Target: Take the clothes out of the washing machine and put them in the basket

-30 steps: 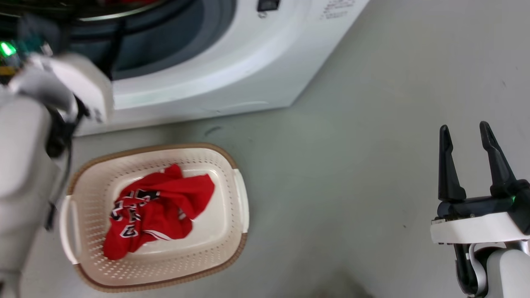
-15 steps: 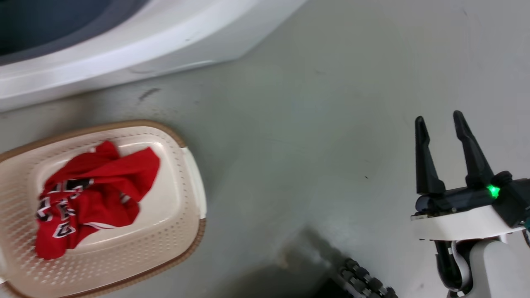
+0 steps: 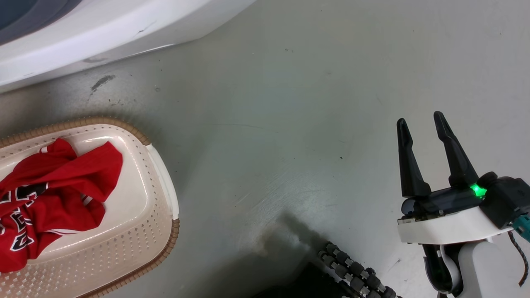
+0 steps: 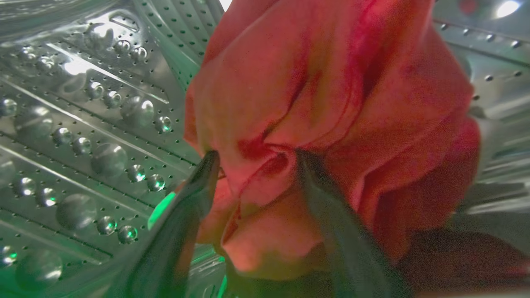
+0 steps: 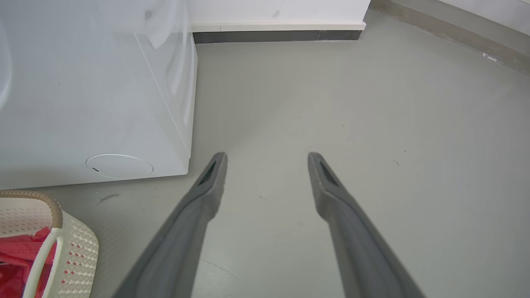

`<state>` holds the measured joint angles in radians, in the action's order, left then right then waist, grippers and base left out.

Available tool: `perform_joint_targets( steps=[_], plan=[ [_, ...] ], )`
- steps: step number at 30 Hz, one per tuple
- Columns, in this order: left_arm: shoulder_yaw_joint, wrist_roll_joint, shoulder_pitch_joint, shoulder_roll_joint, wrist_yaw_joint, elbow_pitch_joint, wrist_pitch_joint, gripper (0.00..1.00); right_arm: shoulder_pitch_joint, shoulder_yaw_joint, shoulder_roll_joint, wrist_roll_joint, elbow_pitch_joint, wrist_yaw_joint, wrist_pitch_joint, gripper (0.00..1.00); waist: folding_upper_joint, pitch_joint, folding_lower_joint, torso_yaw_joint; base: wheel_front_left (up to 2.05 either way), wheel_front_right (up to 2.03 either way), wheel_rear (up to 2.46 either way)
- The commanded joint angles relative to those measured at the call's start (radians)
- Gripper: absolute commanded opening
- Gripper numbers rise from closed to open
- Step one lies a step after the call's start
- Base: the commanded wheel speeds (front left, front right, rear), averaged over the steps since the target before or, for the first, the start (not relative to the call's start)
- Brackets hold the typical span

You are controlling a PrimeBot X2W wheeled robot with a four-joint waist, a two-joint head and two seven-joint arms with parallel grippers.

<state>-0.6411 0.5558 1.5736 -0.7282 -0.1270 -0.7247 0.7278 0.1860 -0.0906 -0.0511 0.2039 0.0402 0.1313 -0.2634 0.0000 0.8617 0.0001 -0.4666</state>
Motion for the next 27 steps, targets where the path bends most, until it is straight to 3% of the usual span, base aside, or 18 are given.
perform_joint_targets(
  steps=[1,4,12,27],
  plan=[
    [-0.014,0.003,-0.01,0.008,0.0,-0.014,0.007,0.0,0.004,0.002,0.002,0.007,0.006,-0.001,-0.002,1.0,0.0,0.004,-0.0001,0.002,0.0,0.0,0.0],
    [-0.024,0.004,-0.006,0.008,-0.001,-0.018,-0.002,0.0,0.011,0.002,0.002,0.008,0.003,-0.001,-0.002,1.0,0.0,0.007,-0.0001,0.005,0.0,0.0,0.0],
    [-0.033,-0.003,-0.006,0.014,-0.002,-0.039,-0.155,0.0,0.042,0.021,0.001,-0.01,-0.005,-0.001,-0.002,1.0,0.0,-0.02,-0.0001,0.039,0.0,0.0,0.0],
    [0.009,0.069,-0.205,0.113,0.002,-0.127,-0.665,0.0,0.02,0.123,0.001,-0.082,-0.04,-0.001,-0.002,1.0,0.0,-0.274,-0.0001,0.162,0.0,0.0,0.0]
  ],
)
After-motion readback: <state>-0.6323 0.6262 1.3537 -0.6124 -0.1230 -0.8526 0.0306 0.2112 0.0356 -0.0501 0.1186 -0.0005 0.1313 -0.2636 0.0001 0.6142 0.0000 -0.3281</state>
